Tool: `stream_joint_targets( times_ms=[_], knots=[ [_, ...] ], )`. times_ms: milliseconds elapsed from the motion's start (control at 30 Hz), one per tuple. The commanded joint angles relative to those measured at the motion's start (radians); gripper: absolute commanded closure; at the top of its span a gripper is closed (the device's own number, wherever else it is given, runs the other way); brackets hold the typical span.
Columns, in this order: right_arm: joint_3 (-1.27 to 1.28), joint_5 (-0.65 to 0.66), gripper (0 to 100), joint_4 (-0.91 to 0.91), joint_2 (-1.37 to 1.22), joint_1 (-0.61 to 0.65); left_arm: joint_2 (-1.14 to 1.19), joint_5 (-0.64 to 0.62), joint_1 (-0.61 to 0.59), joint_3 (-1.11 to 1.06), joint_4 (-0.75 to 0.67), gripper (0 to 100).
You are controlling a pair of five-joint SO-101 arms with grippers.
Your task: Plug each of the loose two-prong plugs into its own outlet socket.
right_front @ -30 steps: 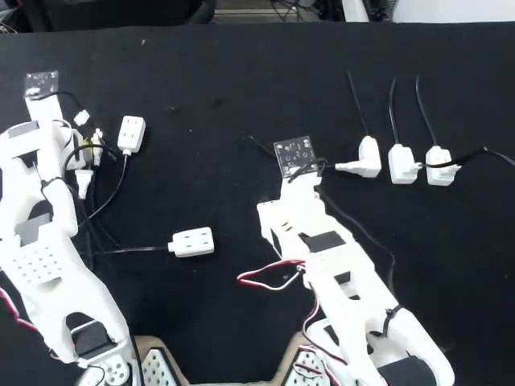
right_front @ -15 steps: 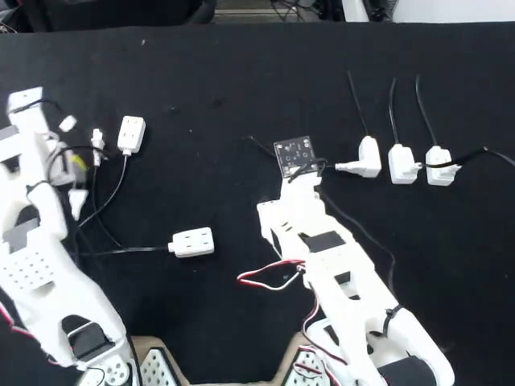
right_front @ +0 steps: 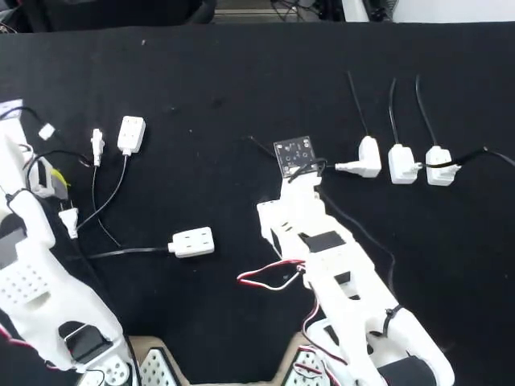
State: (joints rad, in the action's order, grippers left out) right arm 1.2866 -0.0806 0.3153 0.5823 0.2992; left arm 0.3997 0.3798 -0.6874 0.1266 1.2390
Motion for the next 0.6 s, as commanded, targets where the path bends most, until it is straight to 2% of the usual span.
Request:
stream_joint_targets(
  times_ms=[0, 167, 400, 567],
  knots=[
    [-0.036, -0.006, 79.0, -0.021, 0.031, 0.017, -0.132, 0.008, -0.005, 0.004, 0.063, 78],
    [-0.036, -0.006, 79.0, -0.021, 0.031, 0.017, -0.16, 0.006, -0.004, -0.071, 0.081, 78],
    [-0.036, -0.006, 79.0, -0.021, 0.031, 0.017, -0.147, -0.086, 0.025, -0.3, -0.147, 78],
    [-0.036, -0.006, 79.0, -0.021, 0.031, 0.017, -0.141, -0.138, 0.035, -0.375, -0.198, 78]
  ],
)
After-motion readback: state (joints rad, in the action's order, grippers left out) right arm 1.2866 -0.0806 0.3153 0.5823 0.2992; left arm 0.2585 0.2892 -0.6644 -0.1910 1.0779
